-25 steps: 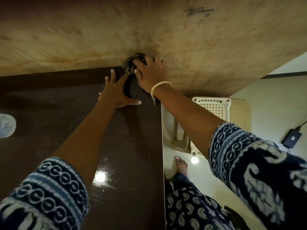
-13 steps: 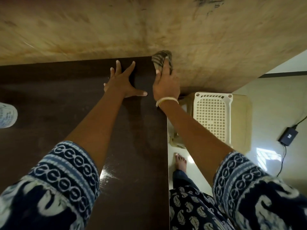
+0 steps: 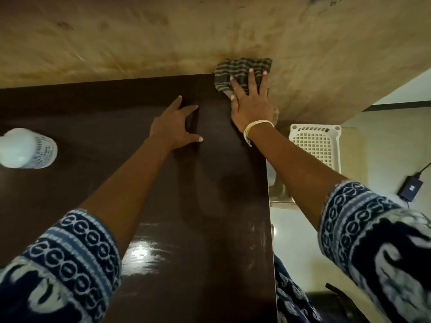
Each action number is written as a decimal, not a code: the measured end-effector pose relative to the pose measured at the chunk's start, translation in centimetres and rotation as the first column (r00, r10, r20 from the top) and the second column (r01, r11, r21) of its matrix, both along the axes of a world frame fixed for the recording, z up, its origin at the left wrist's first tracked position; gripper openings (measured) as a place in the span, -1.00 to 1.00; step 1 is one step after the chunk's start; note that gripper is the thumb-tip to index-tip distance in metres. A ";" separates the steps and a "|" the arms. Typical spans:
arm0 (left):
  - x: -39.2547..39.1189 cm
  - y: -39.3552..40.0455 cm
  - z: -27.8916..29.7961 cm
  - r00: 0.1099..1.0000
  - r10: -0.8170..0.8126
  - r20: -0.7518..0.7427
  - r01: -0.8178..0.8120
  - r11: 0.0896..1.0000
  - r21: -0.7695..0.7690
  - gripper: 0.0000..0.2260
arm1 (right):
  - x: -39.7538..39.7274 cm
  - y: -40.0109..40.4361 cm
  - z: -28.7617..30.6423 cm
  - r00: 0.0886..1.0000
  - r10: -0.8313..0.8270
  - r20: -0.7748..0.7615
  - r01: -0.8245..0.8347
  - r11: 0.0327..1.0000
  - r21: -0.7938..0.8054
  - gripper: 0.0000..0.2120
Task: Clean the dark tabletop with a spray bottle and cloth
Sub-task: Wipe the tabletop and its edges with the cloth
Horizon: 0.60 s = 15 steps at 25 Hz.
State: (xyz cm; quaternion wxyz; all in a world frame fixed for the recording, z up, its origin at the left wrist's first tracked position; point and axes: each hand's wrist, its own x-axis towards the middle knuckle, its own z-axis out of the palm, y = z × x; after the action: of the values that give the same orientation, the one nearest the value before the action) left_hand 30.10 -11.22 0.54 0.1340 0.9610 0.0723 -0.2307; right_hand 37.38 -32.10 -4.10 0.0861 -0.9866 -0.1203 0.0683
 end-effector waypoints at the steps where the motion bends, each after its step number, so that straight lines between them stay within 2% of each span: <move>1: -1.1 0.3 -0.1 1.000 0.012 0.028 -0.012 1.000 0.003 -0.13 | -1.1 -0.2 0.0 0.998 0.063 0.022 -0.062 0.998 -0.022 -0.50; 4: -3.2 1.2 0.3 0.996 0.034 0.086 -0.034 0.999 -0.006 -0.11 | -7.7 -1.5 -0.1 0.946 0.306 0.106 -0.303 0.952 -0.049 -0.52; 7: -4.2 2.6 0.7 0.995 0.006 0.096 -0.007 1.000 0.005 -0.04 | -13.8 -2.0 -0.4 0.808 0.580 0.102 -0.578 0.815 -0.050 -0.55; 9: -4.9 4.0 0.7 0.997 -0.028 0.072 0.026 0.999 0.030 0.03 | -13.2 -1.9 -0.1 0.690 0.717 0.100 -0.713 0.697 -0.071 -0.56; 10: -5.2 4.8 0.8 0.997 -0.017 0.073 0.015 1.000 0.028 0.06 | -11.7 -1.6 0.0 0.681 0.724 0.109 -0.720 0.689 -0.084 -0.56; 11: -5.5 5.8 0.8 0.997 0.014 0.080 -0.016 1.000 0.019 0.09 | -9.9 -1.0 0.0 0.728 0.674 0.122 -0.669 0.738 -0.088 -0.55; 12: -5.7 6.9 0.8 0.995 0.053 0.080 -0.055 0.998 0.013 0.12 | -8.0 -0.1 0.0 0.825 0.550 0.132 -0.545 0.835 -0.073 -0.54; 13: -6.0 8.2 0.8 0.994 0.091 0.064 -0.092 0.996 0.011 0.15 | -6.3 1.0 -0.1 0.924 0.358 0.133 -0.356 0.934 -0.042 -0.53; 14: -6.3 9.3 0.6 0.992 0.118 0.033 -0.118 0.993 0.008 0.17 | -4.9 2.3 0.0 0.984 0.132 0.117 -0.133 0.991 -0.006 -0.52; 15: -6.7 10.3 0.4 0.991 0.135 -0.002 -0.135 0.991 0.000 0.18 | -3.7 3.7 0.0 0.994 -0.082 0.075 0.081 0.997 0.022 -0.51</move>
State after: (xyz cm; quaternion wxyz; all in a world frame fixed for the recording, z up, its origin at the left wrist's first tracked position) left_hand 23.40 -0.94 0.92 0.1496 0.9536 0.1373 -0.2222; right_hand 33.66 -28.37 -4.08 0.0935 -0.9917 -0.0839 0.0261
